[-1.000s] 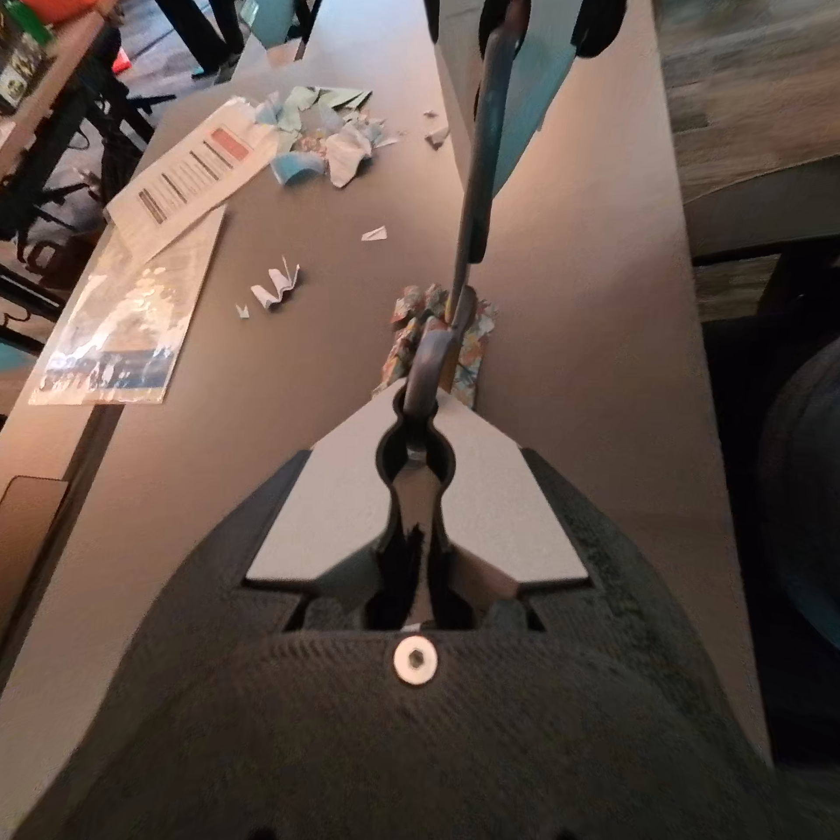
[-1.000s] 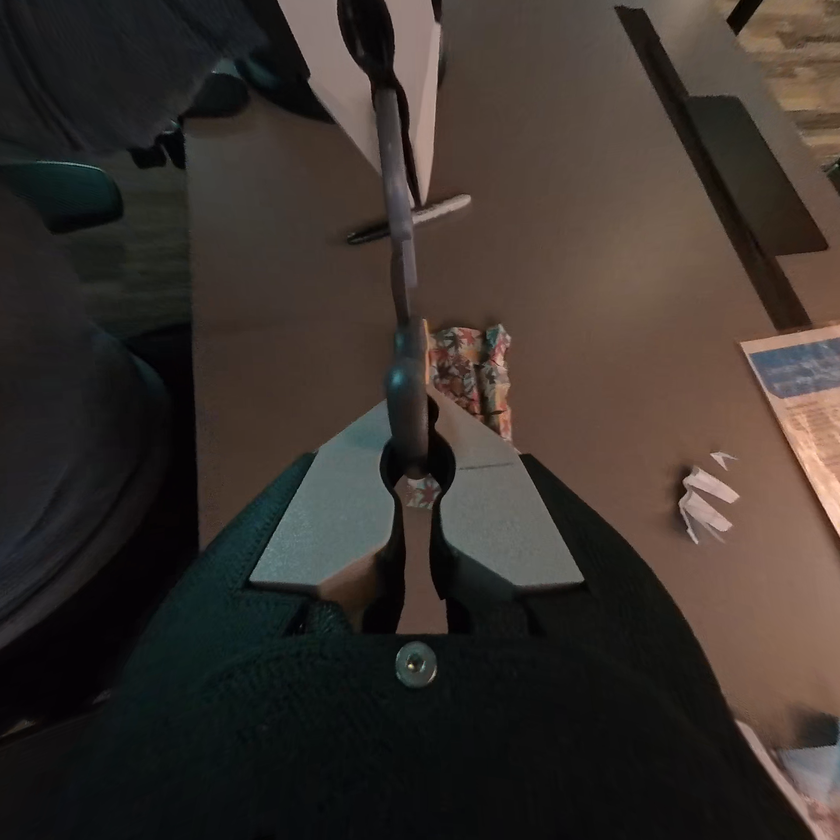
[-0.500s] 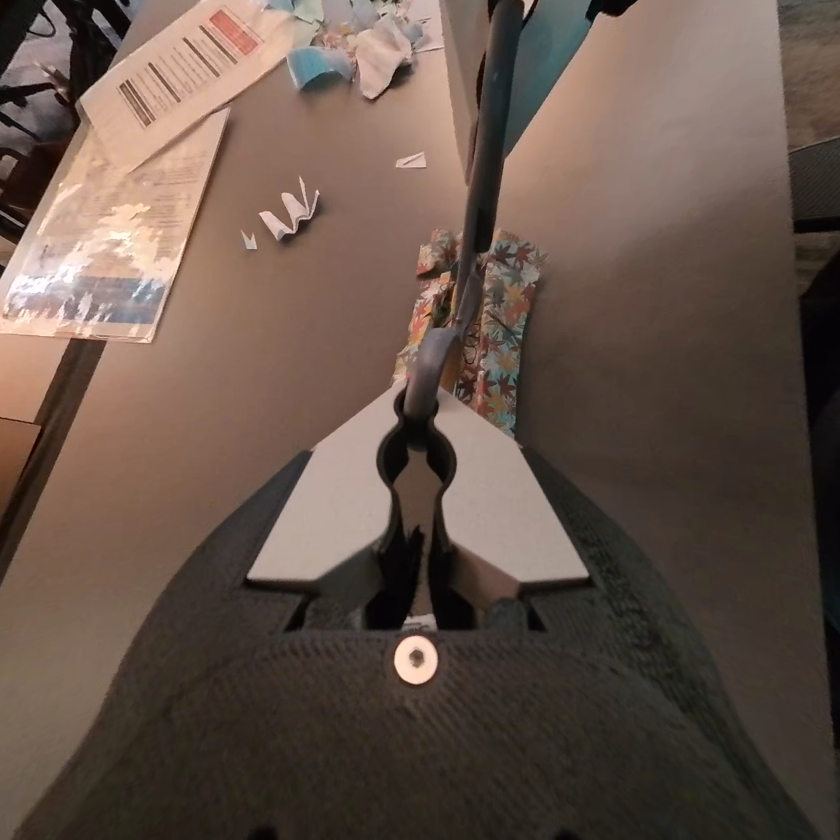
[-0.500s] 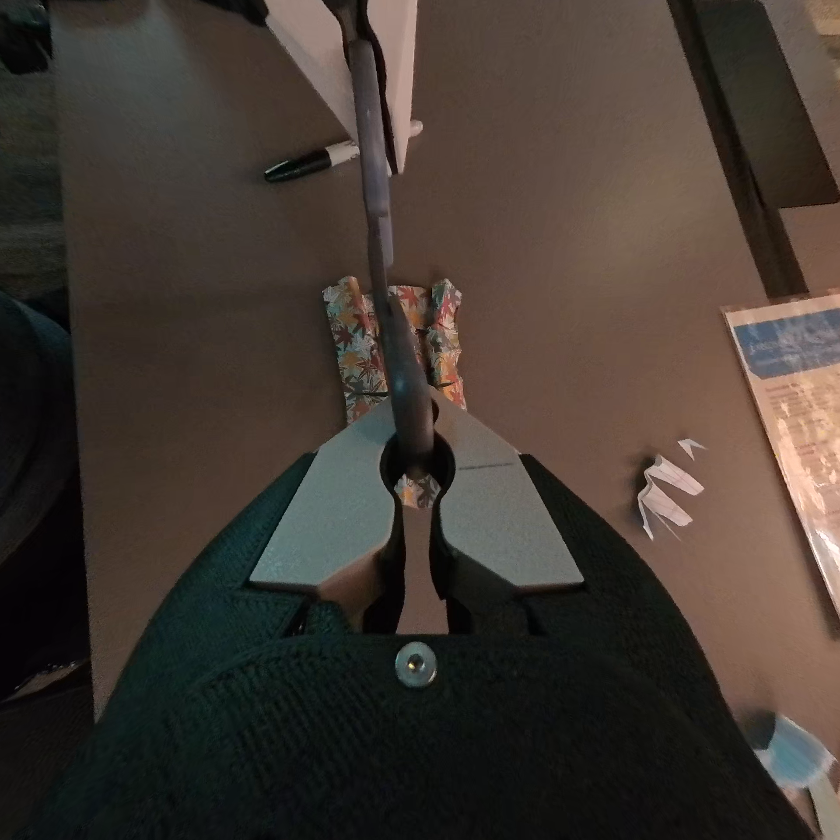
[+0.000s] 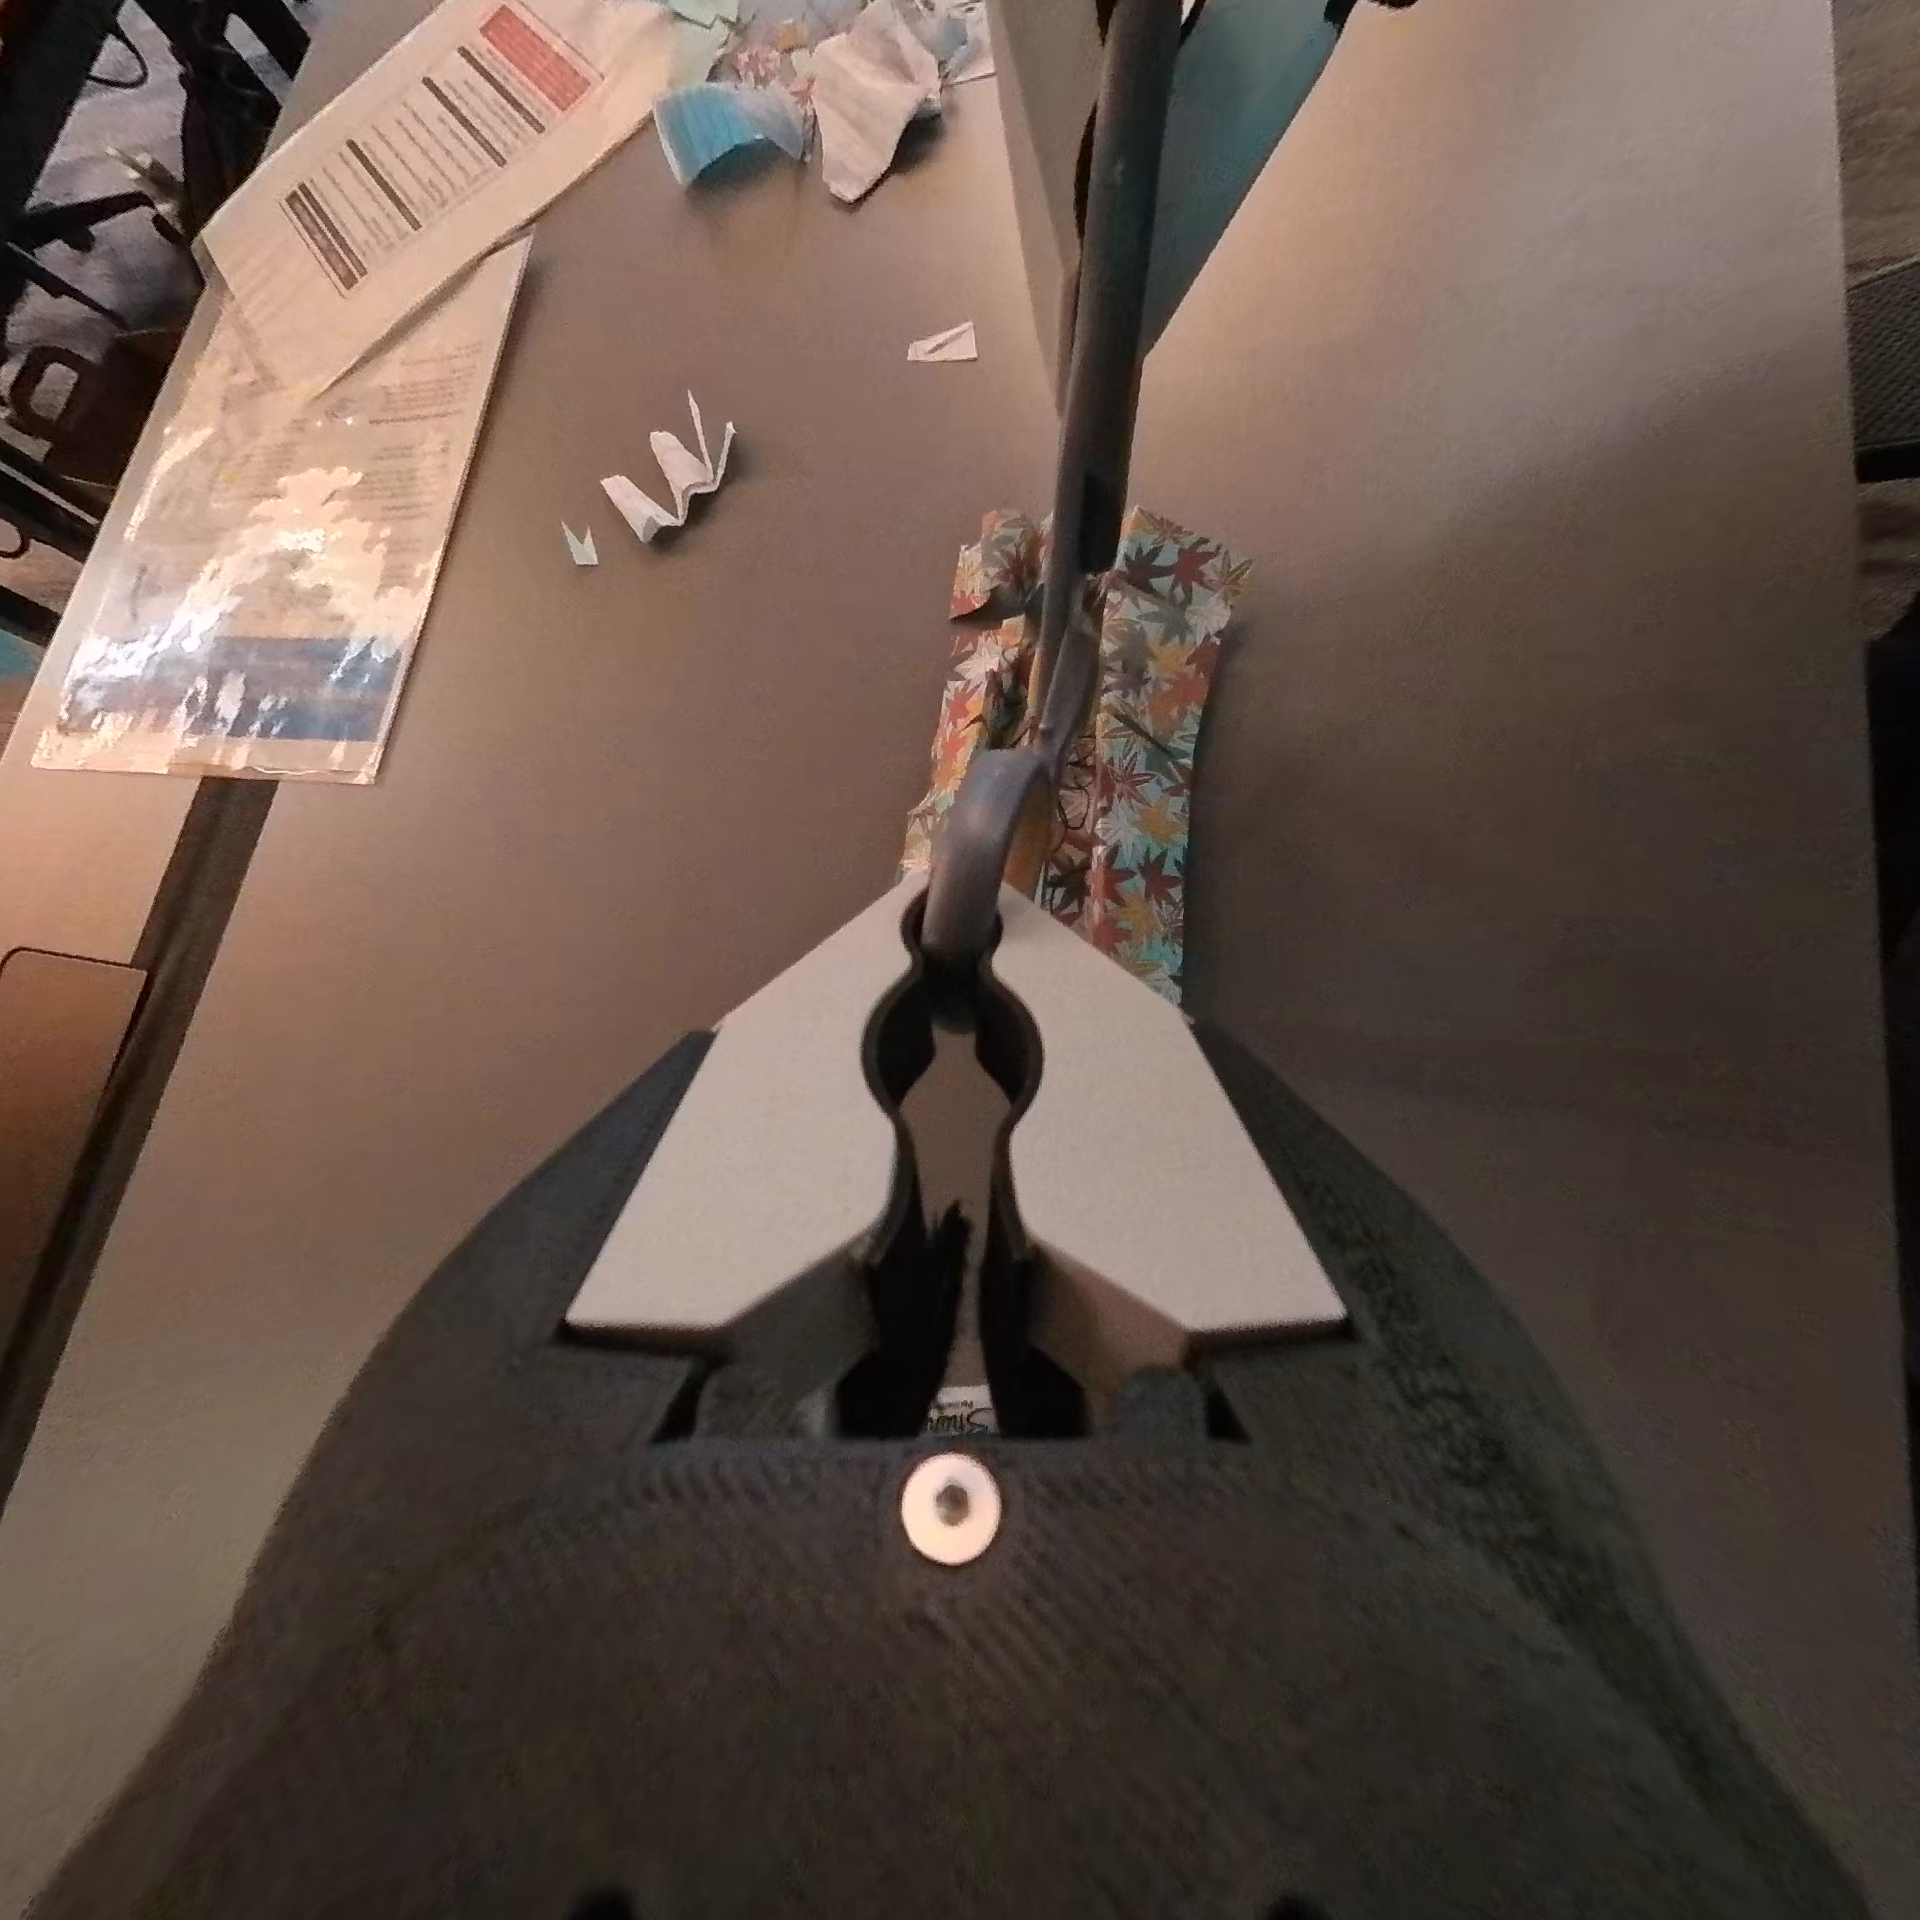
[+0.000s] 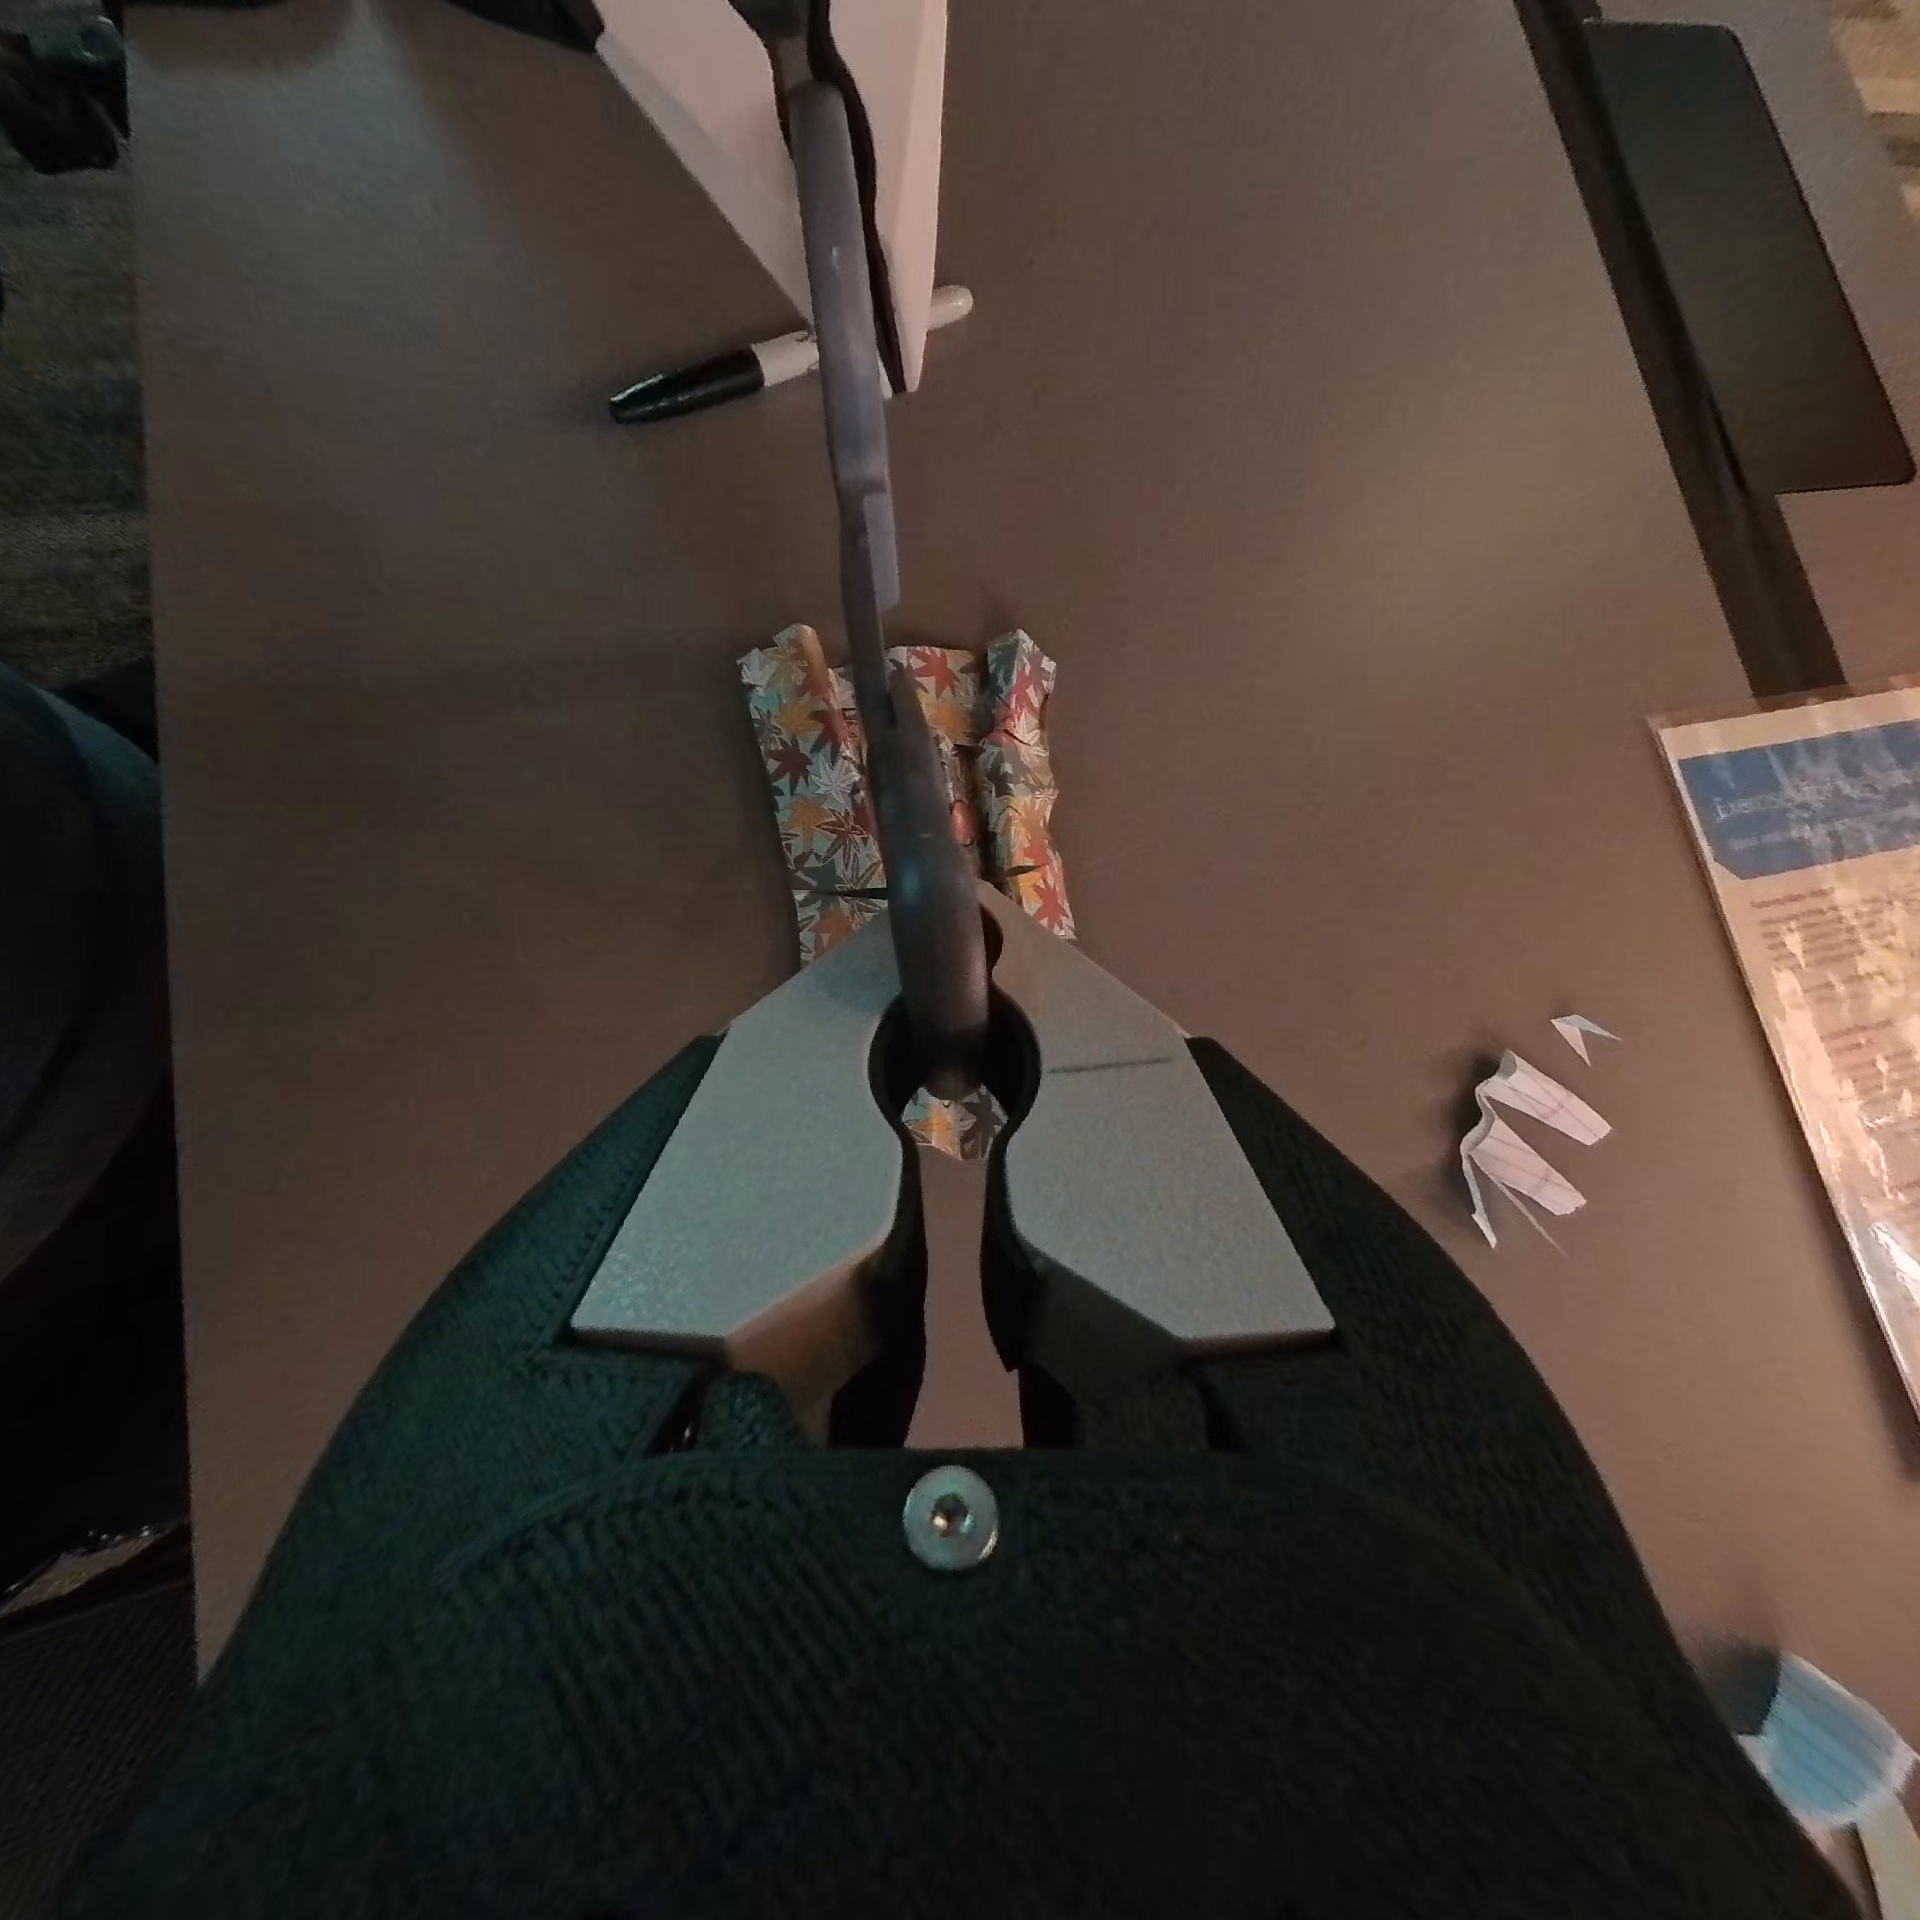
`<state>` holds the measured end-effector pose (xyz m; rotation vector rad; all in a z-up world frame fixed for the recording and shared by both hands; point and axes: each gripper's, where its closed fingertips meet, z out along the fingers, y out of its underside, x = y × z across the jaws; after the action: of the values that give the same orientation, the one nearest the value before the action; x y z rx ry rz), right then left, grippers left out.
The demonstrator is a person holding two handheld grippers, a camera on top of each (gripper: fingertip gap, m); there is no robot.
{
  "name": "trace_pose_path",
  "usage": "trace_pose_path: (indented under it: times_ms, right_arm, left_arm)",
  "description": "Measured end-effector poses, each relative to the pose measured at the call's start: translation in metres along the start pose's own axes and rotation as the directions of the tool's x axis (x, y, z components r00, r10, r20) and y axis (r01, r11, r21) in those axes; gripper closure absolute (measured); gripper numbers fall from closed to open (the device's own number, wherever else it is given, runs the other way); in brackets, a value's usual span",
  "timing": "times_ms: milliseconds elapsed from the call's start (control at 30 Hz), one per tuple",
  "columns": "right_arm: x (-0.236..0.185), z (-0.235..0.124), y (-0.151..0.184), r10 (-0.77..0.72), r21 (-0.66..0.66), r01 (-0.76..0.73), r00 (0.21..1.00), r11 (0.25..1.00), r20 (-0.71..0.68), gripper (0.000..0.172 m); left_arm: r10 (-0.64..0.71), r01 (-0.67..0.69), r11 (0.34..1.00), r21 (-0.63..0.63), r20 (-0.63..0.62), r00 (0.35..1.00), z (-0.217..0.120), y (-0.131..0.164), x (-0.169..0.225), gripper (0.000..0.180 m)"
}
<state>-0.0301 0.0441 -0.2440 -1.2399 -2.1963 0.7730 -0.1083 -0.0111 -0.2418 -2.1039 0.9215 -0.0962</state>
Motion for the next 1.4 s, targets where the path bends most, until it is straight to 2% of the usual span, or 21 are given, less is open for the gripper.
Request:
trace_pose_path:
  times_ms: [300,500,633,800,1400]
  right_arm:
    - [-0.004,-0.001,-0.005,-0.025,-0.012,0.024,1.000,1.000,-0.019,0.172]
    - [-0.003,-0.005,-0.019,-0.062,0.009,0.062,0.997,0.998,-0.037,0.172]
    - [0.001,-0.001,-0.024,-0.081,-0.008,0.081,0.996,0.997,-0.041,0.172]
    - [0.004,0.006,-0.022,-0.074,-0.015,0.074,0.997,0.997,-0.030,0.172]
    - [0.014,0.020,-0.018,-0.025,-0.024,0.024,0.999,0.999,-0.041,0.172]
  left_arm:
    - [0.021,-0.021,1.000,-0.018,0.026,0.999,-0.005,-0.002,0.002,0.180]
    - [0.023,-0.024,0.999,0.029,0.051,0.998,-0.020,-0.010,0.002,0.180]
    - [0.015,-0.018,0.999,0.035,0.087,0.996,-0.023,-0.001,-0.004,0.180]
    - [-0.081,0.077,0.992,0.097,0.040,0.996,-0.021,0.012,-0.003,0.180]
    - [-0.175,0.174,0.976,0.134,-0.007,0.985,-0.007,0.026,-0.009,0.180]
